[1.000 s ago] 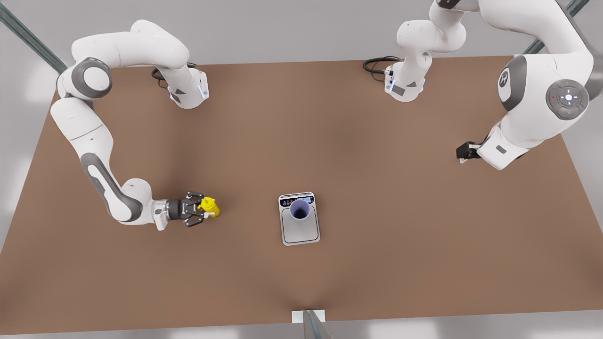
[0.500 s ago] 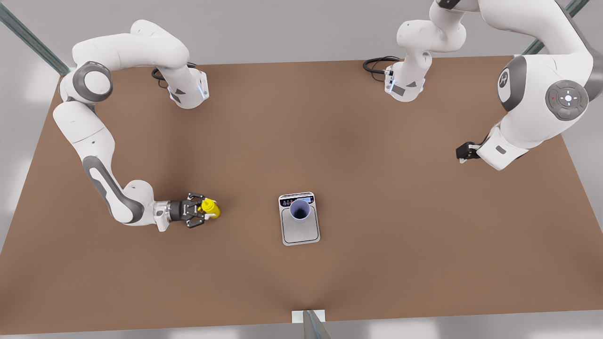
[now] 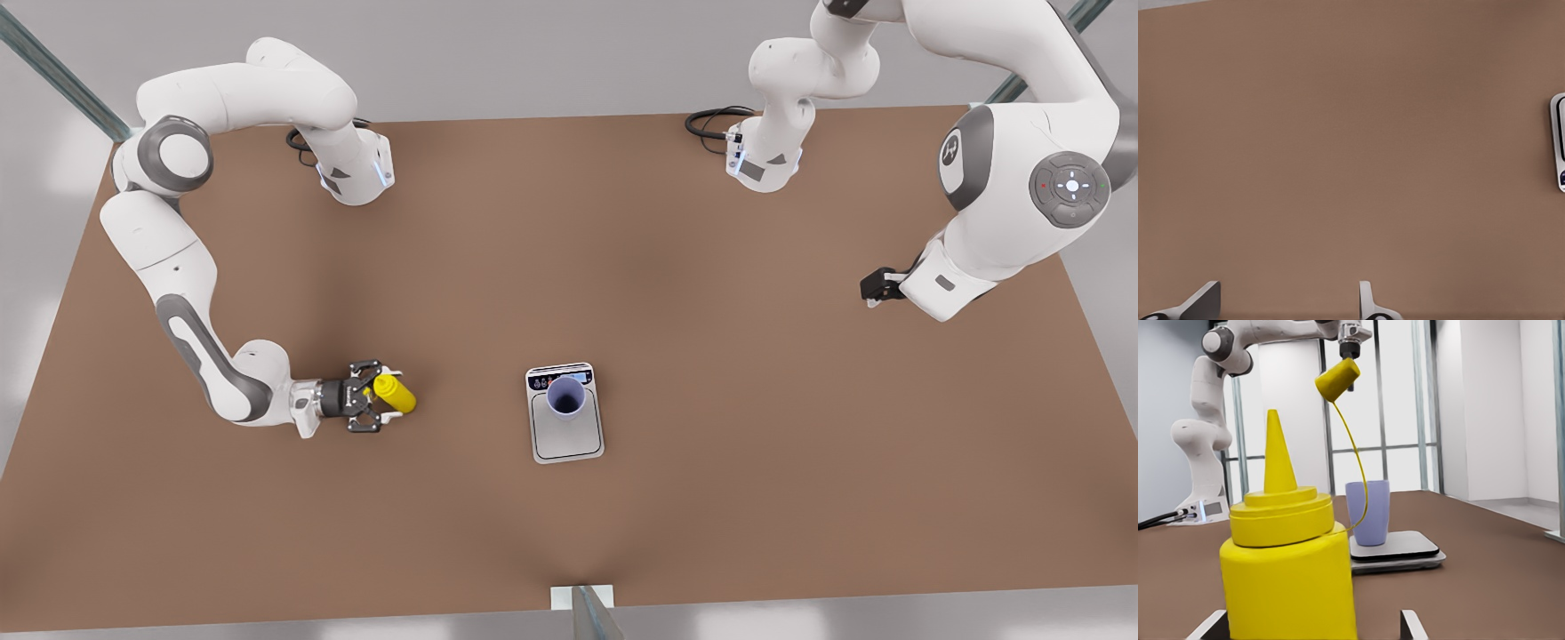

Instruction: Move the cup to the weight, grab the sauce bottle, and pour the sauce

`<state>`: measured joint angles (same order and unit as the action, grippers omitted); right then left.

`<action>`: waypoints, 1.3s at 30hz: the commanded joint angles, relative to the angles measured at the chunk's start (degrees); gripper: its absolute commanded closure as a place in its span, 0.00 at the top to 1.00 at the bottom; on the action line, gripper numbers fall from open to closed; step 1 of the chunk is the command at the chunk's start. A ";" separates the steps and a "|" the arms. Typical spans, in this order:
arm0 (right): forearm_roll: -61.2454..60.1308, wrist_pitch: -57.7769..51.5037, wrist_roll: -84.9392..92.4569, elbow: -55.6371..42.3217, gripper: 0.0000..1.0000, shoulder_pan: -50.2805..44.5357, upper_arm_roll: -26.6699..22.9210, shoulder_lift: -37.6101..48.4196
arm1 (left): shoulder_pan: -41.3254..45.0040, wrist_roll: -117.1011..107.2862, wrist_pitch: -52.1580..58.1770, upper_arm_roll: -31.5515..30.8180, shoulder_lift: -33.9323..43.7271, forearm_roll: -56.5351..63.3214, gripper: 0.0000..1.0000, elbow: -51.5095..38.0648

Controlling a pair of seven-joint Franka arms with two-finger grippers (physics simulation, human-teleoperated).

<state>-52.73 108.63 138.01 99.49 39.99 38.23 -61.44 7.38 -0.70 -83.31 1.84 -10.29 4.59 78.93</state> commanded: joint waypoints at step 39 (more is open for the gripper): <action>8.52 -0.62 -1.95 3.34 1.00 8.43 0.09 2.20 | 0.00 0.00 -0.10 0.00 0.00 -0.02 1.00 0.00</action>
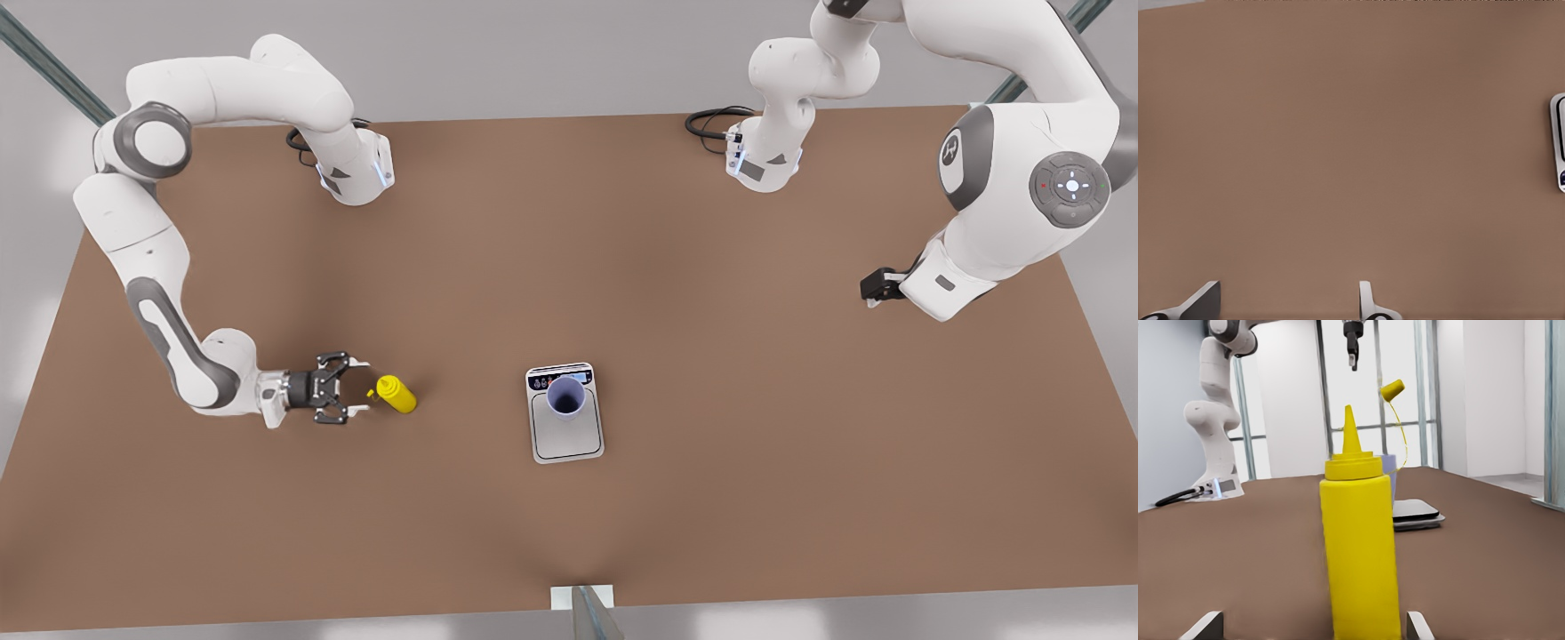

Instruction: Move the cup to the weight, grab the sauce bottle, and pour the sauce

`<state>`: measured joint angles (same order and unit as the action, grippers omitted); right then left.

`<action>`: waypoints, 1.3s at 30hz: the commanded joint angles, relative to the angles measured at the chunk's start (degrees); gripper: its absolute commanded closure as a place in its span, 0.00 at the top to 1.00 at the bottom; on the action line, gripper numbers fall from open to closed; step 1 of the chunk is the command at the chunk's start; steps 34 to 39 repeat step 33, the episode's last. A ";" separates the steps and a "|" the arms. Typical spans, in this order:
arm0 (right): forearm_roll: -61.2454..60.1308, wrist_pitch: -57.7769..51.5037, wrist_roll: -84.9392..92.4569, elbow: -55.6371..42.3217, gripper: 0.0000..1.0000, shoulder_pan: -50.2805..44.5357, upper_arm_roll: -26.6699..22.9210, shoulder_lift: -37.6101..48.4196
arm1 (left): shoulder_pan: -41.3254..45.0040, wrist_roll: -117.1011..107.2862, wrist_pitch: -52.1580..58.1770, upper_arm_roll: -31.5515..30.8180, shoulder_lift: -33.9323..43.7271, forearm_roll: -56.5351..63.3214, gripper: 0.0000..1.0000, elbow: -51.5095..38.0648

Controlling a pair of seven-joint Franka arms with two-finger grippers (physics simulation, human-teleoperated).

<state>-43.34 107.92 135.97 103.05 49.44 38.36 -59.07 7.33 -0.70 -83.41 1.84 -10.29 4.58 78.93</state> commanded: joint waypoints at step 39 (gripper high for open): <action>47.91 -17.13 -133.34 -20.96 1.00 -47.51 -33.44 46.94 | 0.05 0.00 0.09 0.00 0.00 -0.01 1.00 0.00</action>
